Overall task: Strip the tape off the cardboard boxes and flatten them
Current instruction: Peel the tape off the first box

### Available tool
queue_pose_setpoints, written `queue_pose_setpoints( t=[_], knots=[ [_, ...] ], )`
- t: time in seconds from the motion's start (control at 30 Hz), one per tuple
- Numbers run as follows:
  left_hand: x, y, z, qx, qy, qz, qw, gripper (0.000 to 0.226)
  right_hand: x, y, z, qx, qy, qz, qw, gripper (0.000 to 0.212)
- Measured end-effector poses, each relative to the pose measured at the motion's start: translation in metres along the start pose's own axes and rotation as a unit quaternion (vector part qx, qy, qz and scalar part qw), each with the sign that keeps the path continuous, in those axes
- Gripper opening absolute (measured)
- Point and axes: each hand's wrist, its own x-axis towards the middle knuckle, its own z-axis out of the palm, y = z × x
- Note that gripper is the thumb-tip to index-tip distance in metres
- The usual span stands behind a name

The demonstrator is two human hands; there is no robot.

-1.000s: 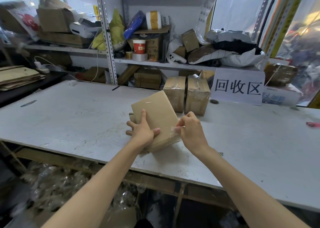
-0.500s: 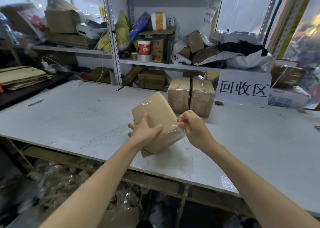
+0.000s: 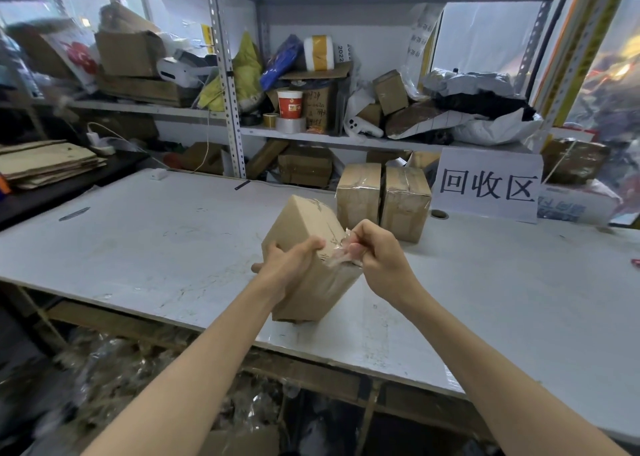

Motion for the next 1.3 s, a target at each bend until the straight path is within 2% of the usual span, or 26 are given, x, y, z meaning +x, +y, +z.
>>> queue_pose_setpoints(
  t=[0.13,0.23,0.3,0.4,0.47,0.5,0.57,0.63,0.67,0.77,0.83,0.93,1.0,1.1,1.13,1.2,1.27,1.3],
  knots=[
    [0.004,0.004,-0.009,-0.088,0.005,-0.029,0.996,0.110,-0.002,0.002,-0.010,-0.034,0.051,-0.025,0.998,0.029],
    [0.003,0.004,-0.010,-0.086,0.027,0.025,0.996,0.101,-0.001,-0.004,-0.012,-0.051,0.061,-0.029,0.996,0.017],
    [-0.002,0.007,-0.005,-0.089,0.028,0.060,0.994,0.108,-0.001,-0.010,-0.007,-0.066,0.131,-0.049,0.988,0.025],
    [-0.009,0.011,0.000,-0.111,0.031,0.084,0.990,0.121,-0.005,-0.013,-0.002,-0.207,0.260,-0.058,0.941,0.024],
    [-0.009,0.011,-0.001,-0.100,0.045,0.098,0.989,0.122,-0.005,-0.011,-0.005,-0.296,0.291,-0.022,0.910,0.030],
    [-0.010,0.009,-0.002,-0.089,0.052,0.106,0.989,0.123,-0.005,-0.010,-0.007,-0.317,0.289,-0.004,0.903,0.036],
    [-0.011,0.006,-0.002,-0.083,0.054,0.116,0.988,0.124,0.000,-0.011,-0.012,-0.278,0.227,0.023,0.933,0.049],
    [-0.012,0.002,0.001,-0.086,0.052,0.117,0.988,0.123,0.003,-0.012,-0.015,-0.194,0.134,0.052,0.970,0.045],
    [-0.013,0.002,0.001,-0.095,0.057,0.112,0.988,0.121,0.003,-0.013,-0.017,-0.173,0.110,0.054,0.977,0.039],
    [-0.013,0.002,-0.003,-0.162,0.072,0.039,0.983,0.106,-0.001,-0.015,-0.022,-0.125,0.100,0.030,0.987,0.031],
    [-0.012,0.001,-0.008,-0.176,0.053,-0.006,0.983,0.097,-0.001,-0.018,-0.029,-0.059,0.069,0.028,0.995,0.032],
    [-0.015,0.004,-0.012,-0.186,0.023,-0.021,0.982,0.075,0.000,-0.020,-0.045,0.032,0.021,0.042,0.998,0.034],
    [-0.015,0.007,-0.014,-0.187,0.006,-0.023,0.982,0.069,0.002,-0.019,-0.051,0.044,0.005,0.042,0.998,0.034],
    [-0.015,0.008,-0.006,-0.175,-0.010,-0.022,0.984,0.082,0.003,-0.018,-0.046,-0.015,0.052,0.049,0.997,0.035],
    [-0.016,0.006,-0.001,-0.174,-0.001,-0.023,0.984,0.089,0.003,-0.016,-0.040,-0.068,0.082,0.059,0.993,0.040],
    [-0.018,0.000,0.008,-0.175,0.035,-0.024,0.984,0.097,0.001,-0.010,-0.026,-0.165,0.153,0.092,0.970,0.064],
    [-0.019,-0.005,0.014,-0.189,0.072,-0.040,0.979,0.100,-0.002,-0.003,-0.014,-0.145,0.214,0.140,0.956,0.088],
    [-0.020,-0.007,0.016,-0.201,0.084,-0.048,0.975,0.101,-0.004,0.000,-0.010,-0.095,0.234,0.175,0.952,0.088]
  ],
)
